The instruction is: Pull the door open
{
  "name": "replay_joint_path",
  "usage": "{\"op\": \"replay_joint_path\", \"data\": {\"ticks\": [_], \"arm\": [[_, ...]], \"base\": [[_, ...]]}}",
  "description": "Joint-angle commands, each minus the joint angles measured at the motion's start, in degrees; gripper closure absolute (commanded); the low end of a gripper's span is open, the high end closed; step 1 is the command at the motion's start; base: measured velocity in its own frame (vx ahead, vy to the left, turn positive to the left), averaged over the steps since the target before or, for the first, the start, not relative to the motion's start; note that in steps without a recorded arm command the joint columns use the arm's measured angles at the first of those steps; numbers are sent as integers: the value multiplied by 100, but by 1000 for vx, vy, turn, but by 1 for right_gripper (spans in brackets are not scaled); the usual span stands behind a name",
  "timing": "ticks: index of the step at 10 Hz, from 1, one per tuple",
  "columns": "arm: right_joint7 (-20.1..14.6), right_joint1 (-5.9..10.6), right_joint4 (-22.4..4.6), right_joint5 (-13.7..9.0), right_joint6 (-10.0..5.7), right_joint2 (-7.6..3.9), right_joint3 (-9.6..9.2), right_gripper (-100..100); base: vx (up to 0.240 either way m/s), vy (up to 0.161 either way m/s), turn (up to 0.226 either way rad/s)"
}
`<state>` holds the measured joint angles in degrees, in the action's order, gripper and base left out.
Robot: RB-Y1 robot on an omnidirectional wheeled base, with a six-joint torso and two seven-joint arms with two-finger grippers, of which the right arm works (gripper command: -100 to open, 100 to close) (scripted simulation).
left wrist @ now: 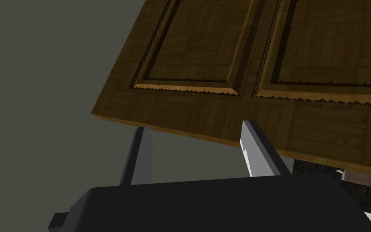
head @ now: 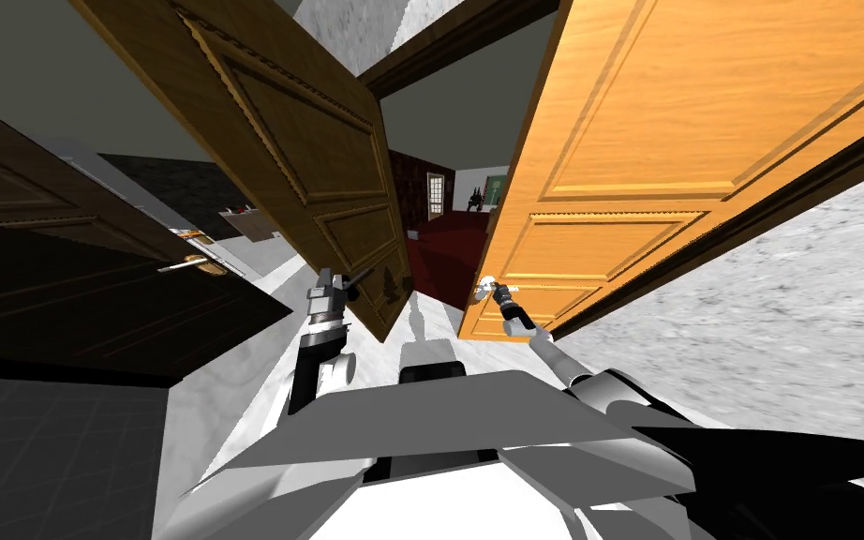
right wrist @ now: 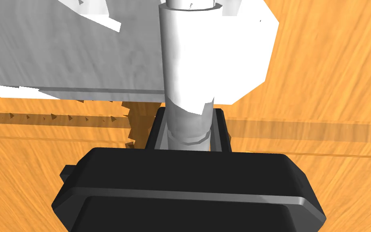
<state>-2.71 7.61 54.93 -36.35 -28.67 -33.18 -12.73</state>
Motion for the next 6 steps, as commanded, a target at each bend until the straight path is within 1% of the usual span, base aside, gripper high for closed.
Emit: {"op": "replay_joint_path", "data": {"ticks": [1, 2, 4, 6], "arm": [[0, 0, 0, 0, 0, 0, 0, 100], [-73, -86, 74, -27, -54, -88, -133, 100], [-153, -165, 165, -62, -128, -207, -266, 100], [-245, -256, 270, -102, -213, -344, -418, 100]], "base": [[-115, -20, 24], [-156, -37, 135], [-241, -95, 133], [-207, -90, 130]]}}
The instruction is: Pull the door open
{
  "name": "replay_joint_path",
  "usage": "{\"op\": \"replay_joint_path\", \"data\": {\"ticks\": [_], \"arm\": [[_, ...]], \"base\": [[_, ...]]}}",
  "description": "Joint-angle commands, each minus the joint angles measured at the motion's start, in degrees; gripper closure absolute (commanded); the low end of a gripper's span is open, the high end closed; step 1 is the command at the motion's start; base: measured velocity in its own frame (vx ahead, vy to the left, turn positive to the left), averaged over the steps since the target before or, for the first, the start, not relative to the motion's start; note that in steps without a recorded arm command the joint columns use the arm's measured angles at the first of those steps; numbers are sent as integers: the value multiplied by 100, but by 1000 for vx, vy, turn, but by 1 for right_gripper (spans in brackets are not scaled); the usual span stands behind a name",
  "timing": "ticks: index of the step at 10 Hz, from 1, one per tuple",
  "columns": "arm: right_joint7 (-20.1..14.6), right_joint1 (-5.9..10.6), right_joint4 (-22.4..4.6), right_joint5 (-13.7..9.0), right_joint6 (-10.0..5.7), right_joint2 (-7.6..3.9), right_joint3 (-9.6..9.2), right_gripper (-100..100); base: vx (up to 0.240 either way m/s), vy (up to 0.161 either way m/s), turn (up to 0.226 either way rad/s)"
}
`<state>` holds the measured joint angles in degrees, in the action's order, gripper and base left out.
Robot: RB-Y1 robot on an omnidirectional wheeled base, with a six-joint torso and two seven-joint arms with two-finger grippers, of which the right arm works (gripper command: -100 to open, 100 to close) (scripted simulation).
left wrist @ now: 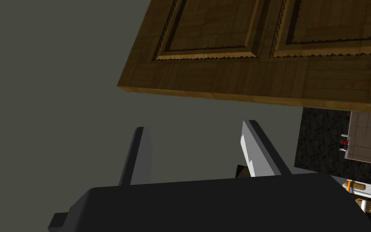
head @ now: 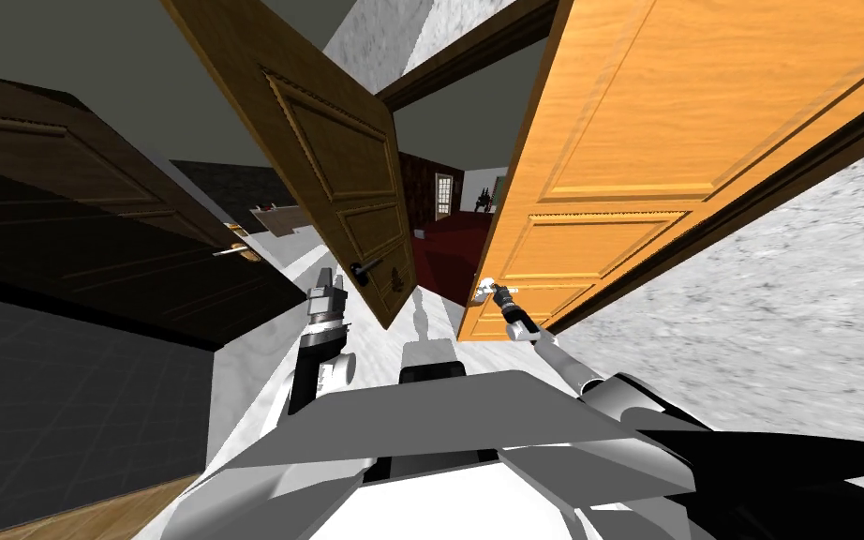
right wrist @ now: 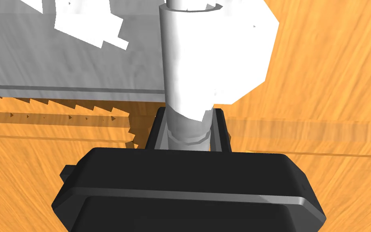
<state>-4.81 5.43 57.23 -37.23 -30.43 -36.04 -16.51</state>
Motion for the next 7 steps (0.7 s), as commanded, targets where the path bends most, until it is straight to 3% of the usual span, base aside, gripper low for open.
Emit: {"op": "replay_joint_path", "data": {"ticks": [1, 4, 5, 6, 7], "arm": [[-80, -83, 92, -35, -78, -126, -116, 100], [-206, -208, 237, -90, -195, -314, -326, 100], [-230, -231, 264, -101, -216, -349, -365, 100], [-203, -227, 277, -92, -182, -315, -339, 100], [-259, -321, 346, -124, -281, -417, -456, 100]], "base": [[-195, -91, 145], [-192, -73, 114], [-197, -91, 81], [-88, -37, 35], [-123, -29, 122]]}}
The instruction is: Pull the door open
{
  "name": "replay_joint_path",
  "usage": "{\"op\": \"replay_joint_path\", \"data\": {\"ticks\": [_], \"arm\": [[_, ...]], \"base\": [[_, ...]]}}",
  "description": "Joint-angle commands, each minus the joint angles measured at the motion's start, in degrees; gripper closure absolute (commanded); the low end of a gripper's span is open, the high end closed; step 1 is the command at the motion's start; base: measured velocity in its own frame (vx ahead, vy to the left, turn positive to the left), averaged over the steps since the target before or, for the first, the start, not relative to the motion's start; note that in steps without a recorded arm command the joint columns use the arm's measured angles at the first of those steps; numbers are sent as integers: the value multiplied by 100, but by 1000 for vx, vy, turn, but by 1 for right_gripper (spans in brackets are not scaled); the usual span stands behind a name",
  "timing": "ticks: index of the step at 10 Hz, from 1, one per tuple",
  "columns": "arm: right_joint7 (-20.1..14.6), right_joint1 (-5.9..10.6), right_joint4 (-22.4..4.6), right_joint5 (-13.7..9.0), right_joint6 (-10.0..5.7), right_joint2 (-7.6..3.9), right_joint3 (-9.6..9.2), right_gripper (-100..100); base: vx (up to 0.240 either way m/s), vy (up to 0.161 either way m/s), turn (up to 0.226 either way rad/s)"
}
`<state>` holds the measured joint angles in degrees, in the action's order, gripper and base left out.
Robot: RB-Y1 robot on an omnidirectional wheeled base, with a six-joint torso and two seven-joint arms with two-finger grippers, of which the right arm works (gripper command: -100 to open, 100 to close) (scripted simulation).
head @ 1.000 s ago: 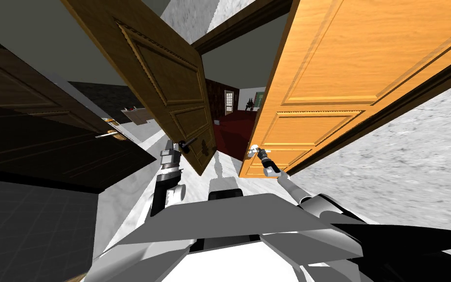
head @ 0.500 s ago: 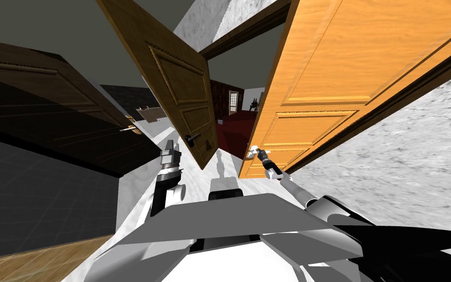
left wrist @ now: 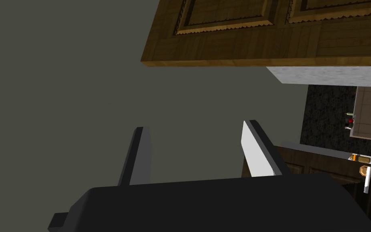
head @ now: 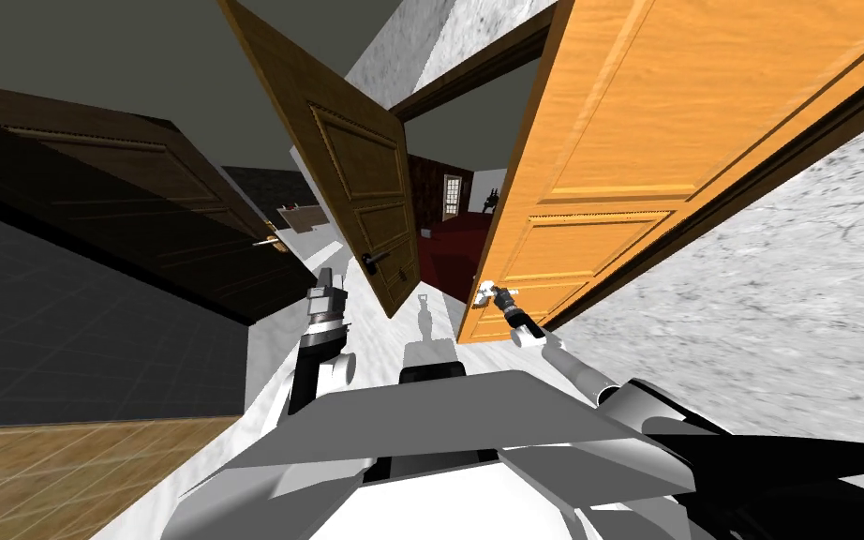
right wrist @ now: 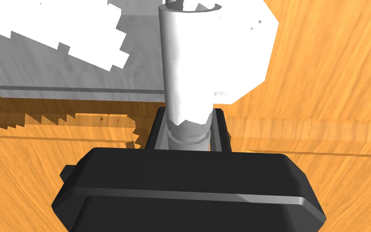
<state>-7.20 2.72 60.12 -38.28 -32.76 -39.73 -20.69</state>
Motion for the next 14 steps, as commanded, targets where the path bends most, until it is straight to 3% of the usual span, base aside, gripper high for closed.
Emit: {"op": "replay_joint_path", "data": {"ticks": [1, 8, 9, 14], "arm": [[-36, -75, 78, -31, -79, -82, -66, 100], [-307, -514, 441, -229, -612, -691, -556, 100], [-284, -459, 411, -203, -550, -621, -531, 100], [-448, -713, 524, -323, -1023, -1010, -895, 100]], "base": [[-175, -87, 131], [-197, -91, 141], [-87, -20, 27], [-163, -82, 132]]}}
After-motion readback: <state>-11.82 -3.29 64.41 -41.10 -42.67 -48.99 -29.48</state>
